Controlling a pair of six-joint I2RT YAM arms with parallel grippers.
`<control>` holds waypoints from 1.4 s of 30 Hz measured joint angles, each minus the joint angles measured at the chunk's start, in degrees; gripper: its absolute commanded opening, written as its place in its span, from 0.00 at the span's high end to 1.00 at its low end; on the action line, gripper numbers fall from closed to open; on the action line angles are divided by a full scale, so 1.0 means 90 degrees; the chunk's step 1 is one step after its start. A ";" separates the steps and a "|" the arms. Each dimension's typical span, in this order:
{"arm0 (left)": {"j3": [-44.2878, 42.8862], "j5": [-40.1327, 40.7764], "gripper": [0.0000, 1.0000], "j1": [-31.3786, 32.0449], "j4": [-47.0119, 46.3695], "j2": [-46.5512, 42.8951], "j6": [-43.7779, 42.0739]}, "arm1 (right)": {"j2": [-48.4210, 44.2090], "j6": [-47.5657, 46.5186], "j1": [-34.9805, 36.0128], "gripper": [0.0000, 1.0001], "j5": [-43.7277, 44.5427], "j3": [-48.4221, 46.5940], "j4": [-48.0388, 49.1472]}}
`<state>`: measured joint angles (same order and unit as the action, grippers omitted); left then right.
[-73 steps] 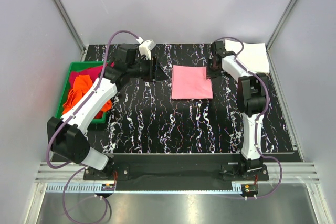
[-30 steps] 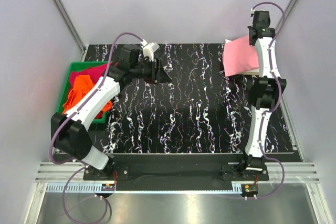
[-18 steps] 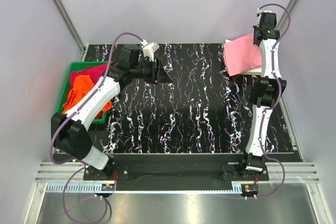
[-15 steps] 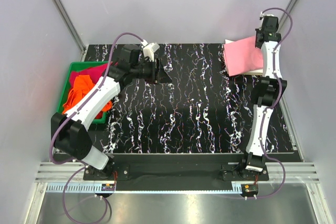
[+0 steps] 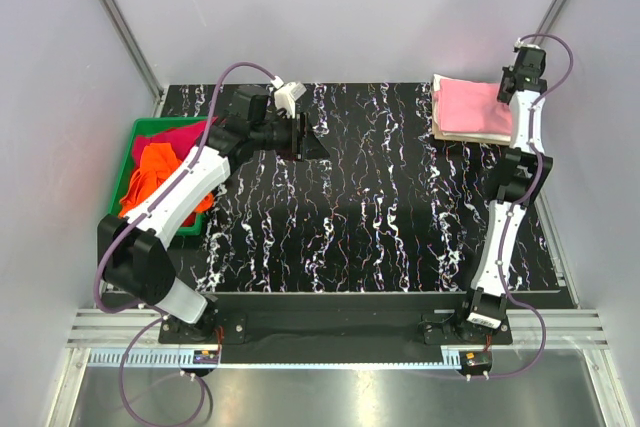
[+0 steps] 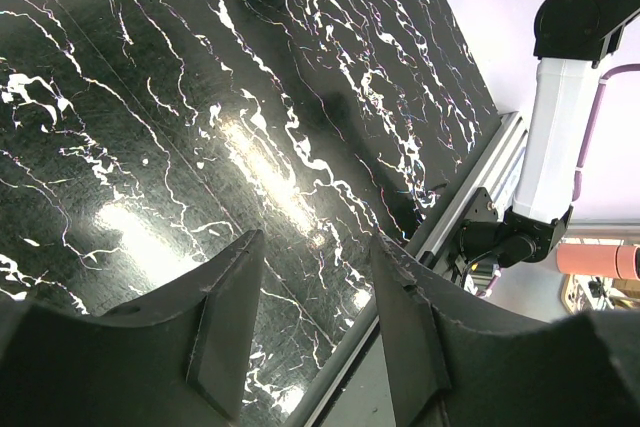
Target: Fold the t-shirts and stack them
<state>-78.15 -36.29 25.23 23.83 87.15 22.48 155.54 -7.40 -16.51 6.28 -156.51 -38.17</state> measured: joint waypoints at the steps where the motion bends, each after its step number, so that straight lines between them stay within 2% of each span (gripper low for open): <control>1: 0.0000 0.0000 0.48 0.0000 0.0000 0.0002 0.0000 | 0.0000 0.0029 0.0000 0.82 -0.0005 0.0010 0.0012; 2: 0.0000 0.0000 0.48 0.0000 0.0000 0.0005 0.0000 | 0.0000 0.0068 0.0007 0.70 -0.0012 0.0015 0.0034; 6: 0.0000 0.0000 0.47 0.0000 0.0000 0.0019 0.0000 | -0.0007 0.0233 0.0019 0.43 -0.0015 0.0024 0.0146; 9: 0.0000 0.0000 0.46 0.0000 0.0000 0.0041 0.0000 | -0.0216 0.0408 0.0019 0.40 0.0007 0.0379 0.0231; 11: 0.0000 0.0000 0.46 0.0000 0.0000 0.0051 -0.0002 | -0.0486 0.0622 0.0019 0.42 0.0000 0.0775 0.0214; 15: 0.0000 0.0002 0.46 0.0000 0.0000 0.0051 -0.0002 | -0.1219 0.1127 0.0022 0.67 -0.0299 0.1591 0.0231; 19: 0.0000 0.0002 0.45 0.0000 0.0000 0.0053 -0.0002 | -0.1899 0.1498 0.0036 0.81 -0.0593 0.2222 0.0277; 23: 0.0000 0.0002 0.45 0.0000 0.0000 0.0085 -0.0005 | -0.2307 0.1545 0.0041 0.83 -0.0610 0.2710 0.0359; 36: 0.0000 0.0002 0.43 0.0000 0.0000 0.0097 -0.0015 | -0.2191 0.1401 -0.0066 0.84 -0.0578 0.3750 0.0355; 42: 0.0000 0.0002 0.43 0.0000 0.0002 0.0136 -0.0022 | -0.2225 0.1282 -0.0070 0.83 -0.0447 0.3852 0.0359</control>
<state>-78.15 -36.27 25.23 23.86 88.38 22.28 135.52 4.14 -17.15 2.26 -121.84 -34.94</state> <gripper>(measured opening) 0.570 0.166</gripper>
